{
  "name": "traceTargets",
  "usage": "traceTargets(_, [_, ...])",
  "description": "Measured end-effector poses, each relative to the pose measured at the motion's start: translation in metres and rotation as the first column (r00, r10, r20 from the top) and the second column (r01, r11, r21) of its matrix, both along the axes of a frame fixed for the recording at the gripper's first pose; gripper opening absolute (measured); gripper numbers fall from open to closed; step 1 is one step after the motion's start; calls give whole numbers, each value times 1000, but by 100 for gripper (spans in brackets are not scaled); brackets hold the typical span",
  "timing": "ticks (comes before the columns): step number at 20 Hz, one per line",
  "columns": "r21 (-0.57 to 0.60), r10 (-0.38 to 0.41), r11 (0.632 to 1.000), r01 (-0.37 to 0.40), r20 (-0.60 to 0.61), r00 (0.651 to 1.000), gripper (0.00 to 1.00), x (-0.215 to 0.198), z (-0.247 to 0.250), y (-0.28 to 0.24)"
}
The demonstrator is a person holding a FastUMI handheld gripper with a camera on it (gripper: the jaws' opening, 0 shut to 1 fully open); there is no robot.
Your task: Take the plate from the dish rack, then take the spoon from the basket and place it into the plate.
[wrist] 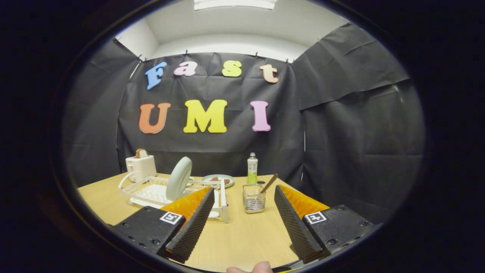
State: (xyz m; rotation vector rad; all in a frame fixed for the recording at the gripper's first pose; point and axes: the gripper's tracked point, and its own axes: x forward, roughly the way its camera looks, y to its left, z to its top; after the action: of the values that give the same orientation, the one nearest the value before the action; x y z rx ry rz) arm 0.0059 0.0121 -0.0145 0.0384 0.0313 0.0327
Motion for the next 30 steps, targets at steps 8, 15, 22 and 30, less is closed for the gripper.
traceTargets(8, [-14,34,999,-34,-7,999,100,17,25,8])
traceTargets(15, [-14,165,986,-165,-4,986,100,54,112,49])
traceTargets(22, [-115,256,960,-256,-17,967,100,107,179,110])
traceTargets(30, [-102,315,922,-374,-365,876,100,175,169,196])
